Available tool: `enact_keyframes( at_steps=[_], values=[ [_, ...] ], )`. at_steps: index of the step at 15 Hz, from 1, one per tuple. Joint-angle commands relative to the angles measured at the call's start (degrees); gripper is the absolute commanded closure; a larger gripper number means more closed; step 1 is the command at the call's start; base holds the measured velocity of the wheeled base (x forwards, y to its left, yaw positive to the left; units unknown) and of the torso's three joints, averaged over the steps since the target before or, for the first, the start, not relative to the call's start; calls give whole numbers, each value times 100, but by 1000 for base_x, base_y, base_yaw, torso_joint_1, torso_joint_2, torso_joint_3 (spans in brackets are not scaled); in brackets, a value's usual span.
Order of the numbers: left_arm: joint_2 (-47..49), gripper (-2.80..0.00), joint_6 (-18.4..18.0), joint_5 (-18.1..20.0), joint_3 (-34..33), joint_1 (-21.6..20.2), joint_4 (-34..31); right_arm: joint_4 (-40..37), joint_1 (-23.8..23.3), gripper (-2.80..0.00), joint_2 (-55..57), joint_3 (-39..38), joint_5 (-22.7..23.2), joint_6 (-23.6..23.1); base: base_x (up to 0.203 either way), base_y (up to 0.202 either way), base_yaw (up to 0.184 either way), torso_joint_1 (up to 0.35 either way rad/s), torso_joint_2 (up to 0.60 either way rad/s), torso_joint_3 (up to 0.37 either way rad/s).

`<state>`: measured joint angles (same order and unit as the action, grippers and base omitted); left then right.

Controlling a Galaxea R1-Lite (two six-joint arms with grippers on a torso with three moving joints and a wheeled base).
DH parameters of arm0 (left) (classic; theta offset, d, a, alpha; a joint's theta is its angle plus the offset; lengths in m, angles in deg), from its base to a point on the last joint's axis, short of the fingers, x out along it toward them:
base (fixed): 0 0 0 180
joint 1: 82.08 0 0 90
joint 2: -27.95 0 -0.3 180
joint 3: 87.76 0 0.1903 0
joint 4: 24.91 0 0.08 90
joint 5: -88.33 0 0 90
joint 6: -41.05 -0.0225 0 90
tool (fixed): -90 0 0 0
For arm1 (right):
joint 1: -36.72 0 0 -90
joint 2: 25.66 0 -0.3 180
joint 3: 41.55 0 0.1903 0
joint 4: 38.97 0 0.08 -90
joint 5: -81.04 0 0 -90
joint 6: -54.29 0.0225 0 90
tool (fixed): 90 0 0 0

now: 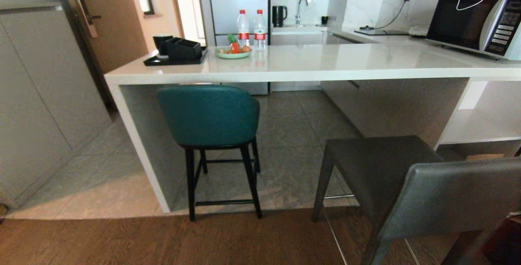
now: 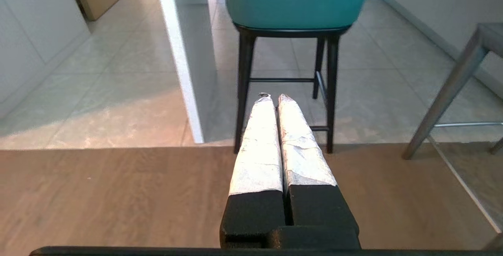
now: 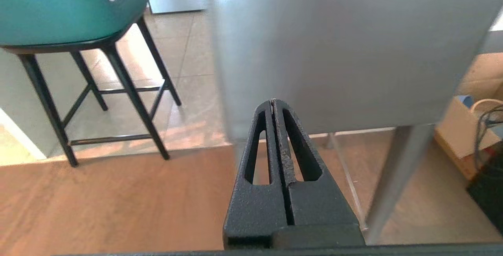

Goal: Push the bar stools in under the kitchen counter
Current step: Pull the blue chair out from under the dining table

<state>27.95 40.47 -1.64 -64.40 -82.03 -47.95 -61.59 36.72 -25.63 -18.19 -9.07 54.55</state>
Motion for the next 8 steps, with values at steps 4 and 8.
enact_keyframes(
  at_steps=[4, 8],
  values=[
    [0, 0, -4, -2, -9, -5, 2, 5, 0, 0, 6, -26, 2, 1, 0, 196, -1, 3, 1, 1],
    [0, 0, -4, -2, -9, -5, 2, 5, 0, 0, 6, -26, 2, 1, 0, 195, -1, 1, 1, 2]
  ],
)
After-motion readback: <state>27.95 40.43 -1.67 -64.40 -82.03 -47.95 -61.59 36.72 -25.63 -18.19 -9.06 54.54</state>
